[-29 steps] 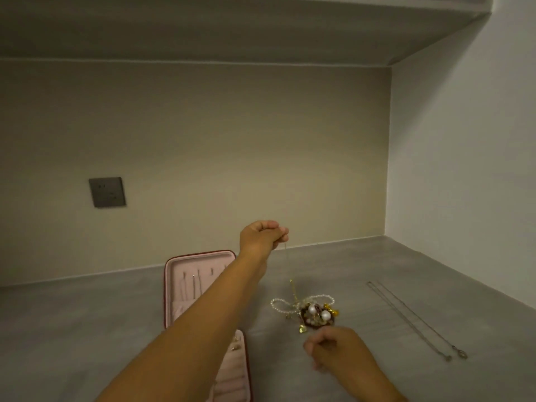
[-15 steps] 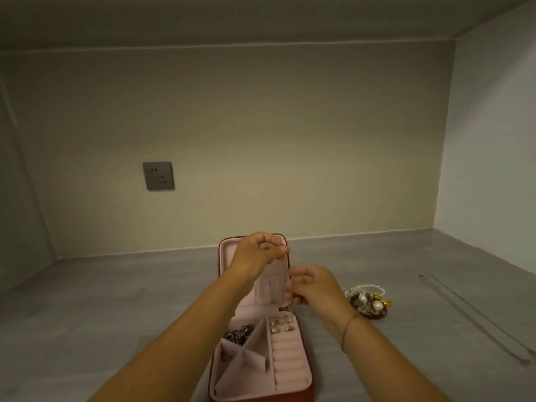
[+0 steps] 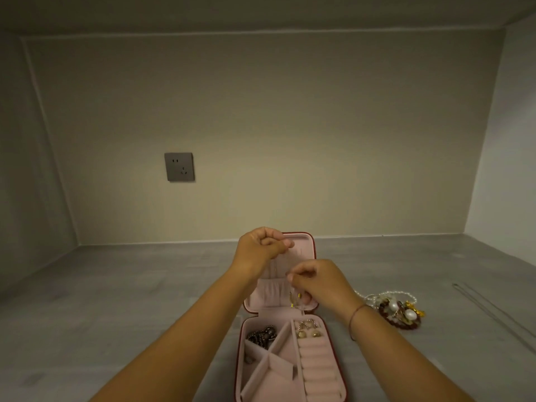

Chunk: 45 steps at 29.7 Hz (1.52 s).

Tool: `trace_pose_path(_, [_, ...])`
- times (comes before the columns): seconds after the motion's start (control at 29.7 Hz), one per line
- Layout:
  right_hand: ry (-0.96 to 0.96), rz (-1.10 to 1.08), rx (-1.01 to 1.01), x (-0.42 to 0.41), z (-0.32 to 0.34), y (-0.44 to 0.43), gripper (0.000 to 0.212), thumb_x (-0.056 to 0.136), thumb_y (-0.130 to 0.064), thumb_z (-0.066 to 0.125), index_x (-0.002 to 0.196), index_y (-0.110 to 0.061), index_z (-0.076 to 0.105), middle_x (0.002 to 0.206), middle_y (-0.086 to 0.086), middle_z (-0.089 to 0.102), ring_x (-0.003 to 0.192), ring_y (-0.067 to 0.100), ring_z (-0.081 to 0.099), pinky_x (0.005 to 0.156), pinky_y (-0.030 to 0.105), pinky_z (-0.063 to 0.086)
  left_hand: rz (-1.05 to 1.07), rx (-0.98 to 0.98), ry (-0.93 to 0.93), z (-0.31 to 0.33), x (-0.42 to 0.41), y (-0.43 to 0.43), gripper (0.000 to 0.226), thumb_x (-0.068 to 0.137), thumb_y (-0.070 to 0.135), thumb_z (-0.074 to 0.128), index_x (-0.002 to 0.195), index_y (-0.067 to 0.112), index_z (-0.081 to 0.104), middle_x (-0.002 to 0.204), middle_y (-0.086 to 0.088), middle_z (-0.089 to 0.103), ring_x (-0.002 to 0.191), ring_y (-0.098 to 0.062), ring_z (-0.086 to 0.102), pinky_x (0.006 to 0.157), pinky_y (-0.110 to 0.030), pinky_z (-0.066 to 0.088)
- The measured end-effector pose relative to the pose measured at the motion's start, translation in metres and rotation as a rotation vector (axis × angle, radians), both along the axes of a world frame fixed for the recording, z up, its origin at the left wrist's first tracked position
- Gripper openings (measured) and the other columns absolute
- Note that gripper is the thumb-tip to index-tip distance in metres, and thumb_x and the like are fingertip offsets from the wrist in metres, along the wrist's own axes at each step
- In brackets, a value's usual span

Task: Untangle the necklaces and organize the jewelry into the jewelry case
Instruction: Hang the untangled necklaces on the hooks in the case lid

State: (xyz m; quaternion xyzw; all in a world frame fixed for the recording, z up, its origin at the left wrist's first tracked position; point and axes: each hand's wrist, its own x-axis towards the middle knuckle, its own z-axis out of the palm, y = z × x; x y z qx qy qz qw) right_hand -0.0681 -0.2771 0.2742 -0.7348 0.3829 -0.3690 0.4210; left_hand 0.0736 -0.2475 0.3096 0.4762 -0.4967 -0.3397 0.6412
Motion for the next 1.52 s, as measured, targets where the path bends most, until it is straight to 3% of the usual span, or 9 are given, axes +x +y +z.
trace_pose_path(0.07, [0.054,-0.065,-0.112,0.001,-0.002,-0.001,0.004,0.083,-0.019,0.069,0.082,-0.022,0.072,0.070,-0.015,0.065,0.058,-0.004,0.059,0.053,0.009,0.043,-0.010,0.004,-0.002,0.000,0.002,0.000,0.013,0.079,-0.003,0.071,0.080,0.007,0.062,0.068,-0.003,0.072,0.058,-0.006,0.063,0.056,-0.013,0.047])
trace_pose_path(0.13, [0.020,-0.116,-0.183,0.003,0.002,-0.003,0.003,0.081,-0.019,0.071,0.083,-0.020,0.073,0.076,-0.014,0.067,0.070,-0.002,0.061,0.060,0.005,0.043,-0.027,0.009,-0.003,-0.002,0.002,-0.001,0.014,0.079,-0.004,0.071,0.080,0.008,0.062,0.070,-0.006,0.071,0.061,-0.008,0.065,0.058,-0.014,0.047])
trace_pose_path(0.24, [-0.082,-0.102,-0.154,0.008,0.009,-0.003,0.004,0.081,-0.012,0.070,0.079,-0.013,0.073,0.072,0.000,0.067,0.062,0.010,0.058,0.054,0.012,0.045,-0.055,0.014,0.011,-0.007,0.001,-0.001,0.015,0.079,-0.006,0.069,0.079,0.007,0.062,0.073,-0.011,0.071,0.067,-0.014,0.068,0.064,-0.020,0.051])
trace_pose_path(0.47, [-0.139,-0.114,-0.128,0.006,0.006,-0.005,0.010,0.084,-0.019,0.068,0.081,-0.013,0.075,0.069,0.000,0.067,0.044,0.004,0.050,0.050,0.019,0.044,-0.040,-0.001,0.033,-0.010,0.007,0.003,0.012,0.080,-0.007,0.068,0.082,0.003,0.062,0.070,-0.010,0.072,0.064,-0.015,0.070,0.062,-0.019,0.053])
trace_pose_path(0.67, [-0.121,-0.082,-0.194,0.003,0.004,-0.004,0.014,0.085,-0.020,0.067,0.073,-0.015,0.073,0.064,-0.001,0.064,0.046,0.003,0.048,0.052,0.024,0.044,-0.042,0.042,0.023,-0.015,0.013,0.006,0.011,0.081,-0.007,0.067,0.085,0.002,0.065,0.070,-0.009,0.072,0.062,-0.015,0.070,0.063,-0.021,0.056])
trace_pose_path(0.88, [-0.038,-0.065,-0.271,0.000,0.002,-0.003,0.027,0.084,-0.019,0.068,0.060,-0.030,0.064,0.059,-0.008,0.062,0.052,-0.004,0.052,0.055,0.014,0.041,-0.052,0.067,-0.037,-0.015,0.015,0.010,0.012,0.081,-0.007,0.067,0.081,0.005,0.066,0.067,-0.006,0.072,0.059,-0.013,0.069,0.059,-0.020,0.055])
trace_pose_path(1.04, [-0.015,-0.063,-0.298,-0.003,0.001,-0.005,0.018,0.078,-0.021,0.074,0.062,-0.017,0.067,0.059,-0.006,0.061,0.054,0.000,0.051,0.057,0.018,0.043,-0.085,0.035,-0.039,-0.010,0.014,0.013,0.010,0.081,-0.007,0.067,0.084,0.003,0.065,0.069,-0.008,0.072,0.059,-0.013,0.068,0.058,-0.017,0.051])
trace_pose_path(1.35, [0.045,-0.054,-0.378,-0.002,0.000,-0.004,0.027,0.074,-0.021,0.078,0.056,-0.028,0.059,0.054,-0.011,0.055,0.051,-0.003,0.049,0.052,0.011,0.039,-0.093,0.025,-0.080,-0.007,0.011,0.014,0.011,0.080,-0.005,0.069,0.086,0.005,0.066,0.069,-0.005,0.073,0.060,-0.011,0.068,0.059,-0.017,0.051])
trace_pose_path(1.52, [0.125,-0.020,-0.346,-0.003,0.000,-0.003,0.023,0.074,-0.010,0.078,0.067,-0.026,0.063,0.065,-0.011,0.059,0.055,-0.007,0.053,0.055,0.009,0.042,-0.094,0.014,-0.129,-0.006,0.009,0.012,0.012,0.081,-0.003,0.069,0.086,0.008,0.067,0.070,-0.003,0.073,0.062,-0.011,0.067,0.060,-0.017,0.049])
